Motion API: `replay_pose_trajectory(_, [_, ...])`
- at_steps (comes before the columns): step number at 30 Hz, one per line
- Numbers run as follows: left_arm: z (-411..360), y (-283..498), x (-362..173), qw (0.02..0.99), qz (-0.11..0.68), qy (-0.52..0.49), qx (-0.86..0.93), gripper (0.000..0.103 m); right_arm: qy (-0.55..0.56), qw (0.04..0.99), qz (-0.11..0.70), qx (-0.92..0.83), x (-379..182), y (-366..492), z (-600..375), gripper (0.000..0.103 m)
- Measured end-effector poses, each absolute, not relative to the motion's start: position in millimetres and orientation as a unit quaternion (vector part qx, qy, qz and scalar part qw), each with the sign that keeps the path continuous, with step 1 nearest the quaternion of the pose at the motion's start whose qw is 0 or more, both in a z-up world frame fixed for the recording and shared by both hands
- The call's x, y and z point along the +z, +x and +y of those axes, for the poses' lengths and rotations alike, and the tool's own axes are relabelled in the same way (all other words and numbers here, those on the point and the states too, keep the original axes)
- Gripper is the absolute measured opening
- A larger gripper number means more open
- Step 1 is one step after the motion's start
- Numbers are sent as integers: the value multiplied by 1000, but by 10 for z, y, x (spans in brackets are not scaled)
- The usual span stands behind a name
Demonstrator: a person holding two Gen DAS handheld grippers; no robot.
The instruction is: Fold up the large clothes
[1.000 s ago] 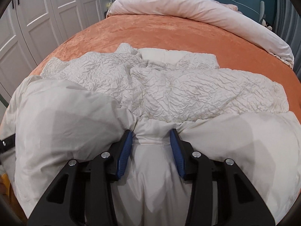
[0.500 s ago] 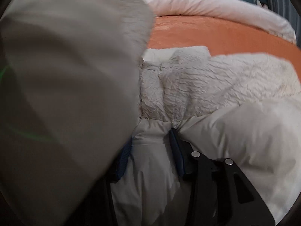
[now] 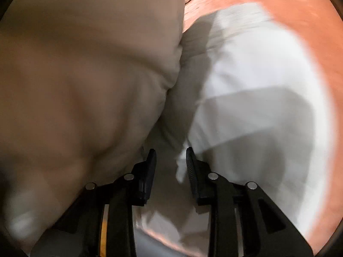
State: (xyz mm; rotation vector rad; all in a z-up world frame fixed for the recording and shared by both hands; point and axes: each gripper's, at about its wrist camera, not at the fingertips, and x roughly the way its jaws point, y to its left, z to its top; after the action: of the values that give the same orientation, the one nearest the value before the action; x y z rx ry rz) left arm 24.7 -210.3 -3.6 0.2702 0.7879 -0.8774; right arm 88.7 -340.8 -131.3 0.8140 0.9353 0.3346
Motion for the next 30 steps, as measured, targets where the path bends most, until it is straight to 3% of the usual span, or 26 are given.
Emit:
replay_pose_trajectory(3, [-2233,152,-331,806,391,165,-413,8,387,819,412,94,-1163,411,-3833,39])
replay_pose_trajectory(9, [-2537,-161,-924,783,381,268,-412,8,270,907,324,-7,-160,-91,-4187,39])
replay_pose_trajectory(13, [-2685,-317,-1130,776,363,311,-412,8,177,937,296,54,470,305,-3921,40])
replay_pose_trajectory(18, [-2605,-331,-1076,786,345,308,-409,10,99,928,351,71,296,1165,-3684,37])
replay_pose_trajectory(21, [-2405,-475,-803,794,326,286,-426,19,137,906,396,61,-165,1477,-3746,18])
replay_pose_trajectory(24, [-2088,-566,-439,792,324,243,-457,34,163,895,413,47,-468,1537,-3691,17])
replay_pose_trajectory(26, [-1853,-533,-161,801,323,194,-466,50,188,889,416,37,-655,1551,-3741,17])
replay_pose_trajectory(30, [-1605,-30,335,847,308,114,-418,63,226,883,410,27,-902,1552,-3798,16])
